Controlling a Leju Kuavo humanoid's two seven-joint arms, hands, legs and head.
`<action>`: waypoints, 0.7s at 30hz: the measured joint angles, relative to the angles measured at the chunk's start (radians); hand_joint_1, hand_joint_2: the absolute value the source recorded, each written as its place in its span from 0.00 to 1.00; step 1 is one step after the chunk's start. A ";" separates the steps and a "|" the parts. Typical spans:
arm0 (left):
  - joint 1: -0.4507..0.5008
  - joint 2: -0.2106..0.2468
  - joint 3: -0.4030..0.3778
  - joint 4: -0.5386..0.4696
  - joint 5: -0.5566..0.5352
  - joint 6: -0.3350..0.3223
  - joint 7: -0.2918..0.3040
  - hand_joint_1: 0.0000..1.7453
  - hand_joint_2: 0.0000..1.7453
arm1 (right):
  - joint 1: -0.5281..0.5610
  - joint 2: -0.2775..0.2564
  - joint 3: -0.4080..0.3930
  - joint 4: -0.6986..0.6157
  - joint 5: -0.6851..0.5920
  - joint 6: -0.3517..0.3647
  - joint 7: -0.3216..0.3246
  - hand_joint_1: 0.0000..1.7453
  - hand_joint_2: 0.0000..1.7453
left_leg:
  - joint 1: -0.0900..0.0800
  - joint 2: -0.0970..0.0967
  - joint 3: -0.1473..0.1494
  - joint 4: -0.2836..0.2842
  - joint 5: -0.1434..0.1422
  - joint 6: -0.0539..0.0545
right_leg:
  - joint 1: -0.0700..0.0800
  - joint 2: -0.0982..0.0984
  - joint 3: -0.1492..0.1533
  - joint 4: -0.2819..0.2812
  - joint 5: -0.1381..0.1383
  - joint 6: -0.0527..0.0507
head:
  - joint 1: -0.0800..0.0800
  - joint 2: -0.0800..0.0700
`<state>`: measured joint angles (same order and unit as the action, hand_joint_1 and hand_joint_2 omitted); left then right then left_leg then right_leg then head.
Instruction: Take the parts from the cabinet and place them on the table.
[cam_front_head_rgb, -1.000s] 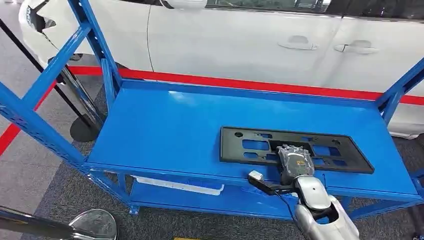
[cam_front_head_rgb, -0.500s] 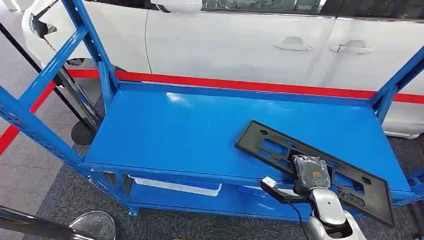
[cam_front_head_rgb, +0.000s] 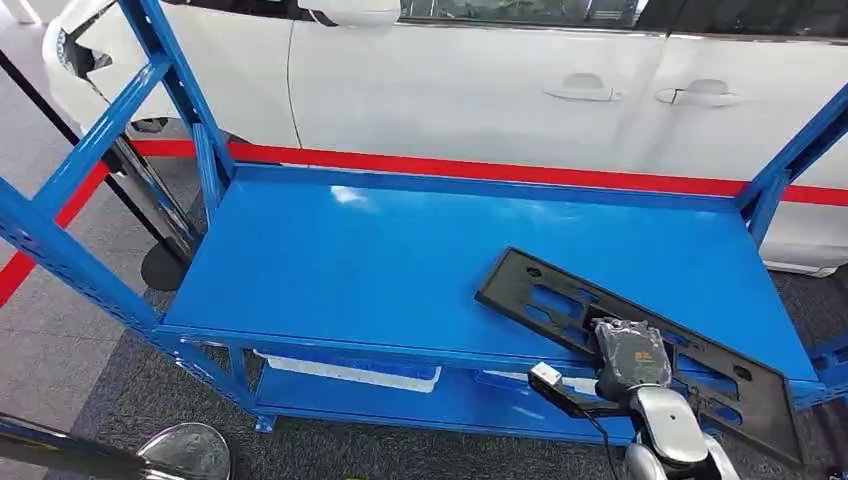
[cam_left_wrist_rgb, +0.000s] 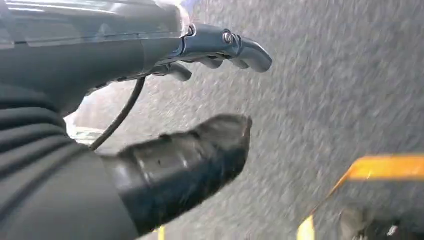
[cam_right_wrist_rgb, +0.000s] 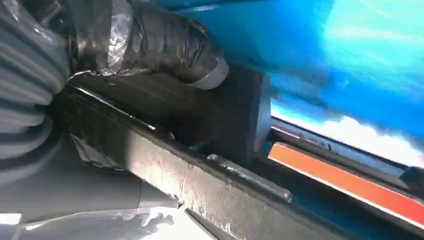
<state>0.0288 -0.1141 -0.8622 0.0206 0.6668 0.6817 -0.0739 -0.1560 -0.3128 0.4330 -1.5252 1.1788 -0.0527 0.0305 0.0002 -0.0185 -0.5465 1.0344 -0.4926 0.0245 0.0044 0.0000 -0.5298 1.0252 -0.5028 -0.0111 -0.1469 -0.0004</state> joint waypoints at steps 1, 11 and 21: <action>-0.002 -0.009 -0.007 0.000 0.000 0.002 0.007 0.00 1.00 | 0.004 0.000 0.002 -0.018 -0.003 -0.013 -0.005 1.00 1.00 | 0.000 0.000 0.000 0.000 0.000 0.000 | 0.000 0.000 -0.001 0.000 0.000 0.000 | 0.000 0.000; -0.008 -0.032 -0.036 0.000 0.005 -0.047 0.095 0.00 1.00 | 0.019 -0.021 0.017 -0.205 -0.034 -0.084 -0.048 1.00 1.00 | 0.000 0.000 -0.001 -0.003 0.000 0.000 | 0.000 0.000 -0.004 0.001 0.000 0.000 | 0.000 0.000; -0.016 -0.036 -0.073 0.000 0.004 -0.054 0.149 0.00 1.00 | 0.010 -0.031 0.076 -0.346 -0.047 -0.076 -0.057 1.00 1.00 | 0.006 0.006 0.006 -0.032 0.024 0.025 | -0.007 0.001 -0.010 0.013 -0.014 0.019 | 0.001 0.000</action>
<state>0.0124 -0.1499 -0.9350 0.0206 0.6706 0.6279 0.0752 -0.1455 -0.3433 0.5089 -1.8715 1.1322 -0.1289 -0.0263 0.0062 -0.0129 -0.5407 1.0022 -0.4682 0.0496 -0.0030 0.0014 -0.5398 1.0377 -0.5169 0.0075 -0.1461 -0.0004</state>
